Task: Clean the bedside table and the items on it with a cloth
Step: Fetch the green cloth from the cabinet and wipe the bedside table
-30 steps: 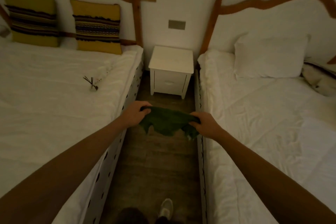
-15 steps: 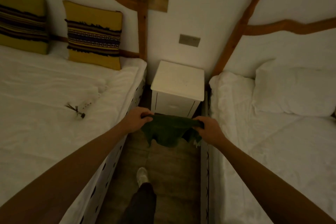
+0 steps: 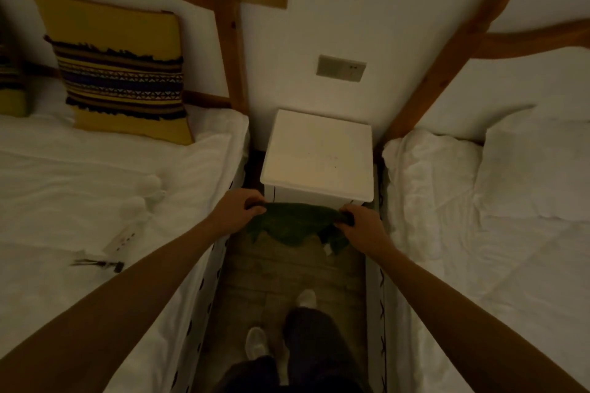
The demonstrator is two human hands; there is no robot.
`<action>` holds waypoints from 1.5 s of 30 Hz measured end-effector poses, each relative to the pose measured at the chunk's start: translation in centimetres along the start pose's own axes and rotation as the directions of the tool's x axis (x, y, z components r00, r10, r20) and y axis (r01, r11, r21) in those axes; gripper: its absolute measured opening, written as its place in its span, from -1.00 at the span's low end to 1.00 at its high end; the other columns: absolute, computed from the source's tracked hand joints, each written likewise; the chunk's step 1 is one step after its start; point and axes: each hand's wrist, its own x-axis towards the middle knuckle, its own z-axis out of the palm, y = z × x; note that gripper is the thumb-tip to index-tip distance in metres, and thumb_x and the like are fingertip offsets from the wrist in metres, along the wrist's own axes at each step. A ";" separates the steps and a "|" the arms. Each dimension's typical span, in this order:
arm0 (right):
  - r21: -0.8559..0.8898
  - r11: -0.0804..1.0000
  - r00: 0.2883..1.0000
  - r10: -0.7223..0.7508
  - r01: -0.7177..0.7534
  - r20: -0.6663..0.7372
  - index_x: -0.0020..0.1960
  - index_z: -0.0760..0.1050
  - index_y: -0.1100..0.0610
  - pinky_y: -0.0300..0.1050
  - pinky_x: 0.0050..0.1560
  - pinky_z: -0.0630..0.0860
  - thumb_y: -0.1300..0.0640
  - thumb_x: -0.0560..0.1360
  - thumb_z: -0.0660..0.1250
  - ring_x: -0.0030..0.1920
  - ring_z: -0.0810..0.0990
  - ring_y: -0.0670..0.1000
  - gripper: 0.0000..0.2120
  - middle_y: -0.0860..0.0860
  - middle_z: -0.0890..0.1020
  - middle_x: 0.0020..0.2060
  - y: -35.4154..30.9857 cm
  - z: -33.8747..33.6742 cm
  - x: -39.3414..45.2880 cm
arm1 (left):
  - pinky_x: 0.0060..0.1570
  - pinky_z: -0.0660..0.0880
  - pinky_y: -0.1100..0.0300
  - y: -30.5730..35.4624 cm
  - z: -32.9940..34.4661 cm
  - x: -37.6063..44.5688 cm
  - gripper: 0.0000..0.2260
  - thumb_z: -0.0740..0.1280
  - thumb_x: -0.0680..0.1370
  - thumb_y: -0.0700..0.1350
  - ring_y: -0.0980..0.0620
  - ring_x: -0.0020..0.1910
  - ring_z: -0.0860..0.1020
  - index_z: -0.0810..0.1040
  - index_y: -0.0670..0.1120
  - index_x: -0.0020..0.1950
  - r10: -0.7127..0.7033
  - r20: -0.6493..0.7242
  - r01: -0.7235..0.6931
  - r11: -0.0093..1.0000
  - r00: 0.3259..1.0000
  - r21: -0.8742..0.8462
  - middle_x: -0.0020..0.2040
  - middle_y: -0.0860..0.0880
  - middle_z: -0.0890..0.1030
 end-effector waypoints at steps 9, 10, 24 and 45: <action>0.036 0.996 0.984 0.073 -0.080 0.161 0.23 0.58 0.24 -0.12 0.24 0.42 0.28 0.60 0.30 0.21 0.57 0.12 -0.77 0.16 0.64 0.15 4.6 3.1 15.9 | 0.10 0.48 0.19 -5.9 1.7 14.7 -0.87 0.41 0.56 -0.21 0.06 -0.01 0.59 0.67 -0.12 0.09 -0.162 0.062 0.162 0.987 0.985 0.003 0.00 -0.01 0.66; 0.042 0.995 0.980 0.082 -0.091 0.183 0.25 0.57 0.24 -0.13 0.23 0.42 0.28 0.61 0.28 0.20 0.57 0.13 -0.76 0.17 0.64 0.16 5.2 3.6 17.5 | 0.13 0.47 0.17 -6.6 2.1 16.3 -0.86 0.41 0.56 -0.23 -0.01 0.05 0.60 0.67 -0.14 0.10 -0.197 0.070 0.197 0.980 0.978 0.000 0.03 -0.07 0.67; 0.085 0.956 0.958 0.275 -0.281 0.082 0.28 0.54 0.19 0.07 0.23 0.51 0.24 0.66 0.18 0.13 0.61 0.18 -0.74 0.17 0.65 0.13 10.9 11.0 39.6 | 0.19 0.48 0.09 -17.6 5.0 38.4 -0.80 0.28 0.64 -0.17 -0.10 0.13 0.58 0.59 -0.18 0.21 -0.311 0.043 0.314 0.944 0.949 -0.100 0.13 -0.15 0.63; -0.478 0.738 0.871 -0.470 0.476 0.142 0.57 0.08 -0.30 0.48 0.46 -0.05 -0.34 0.61 -0.05 0.62 -0.04 0.19 -0.46 -0.07 0.06 0.63 9.0 23.5 59.0 | 0.30 0.19 0.47 -23.4 11.2 46.4 -0.57 -0.07 0.73 0.03 0.20 0.41 0.28 0.21 -0.05 0.57 -0.561 -0.156 0.359 0.694 0.813 -0.624 0.50 0.08 0.29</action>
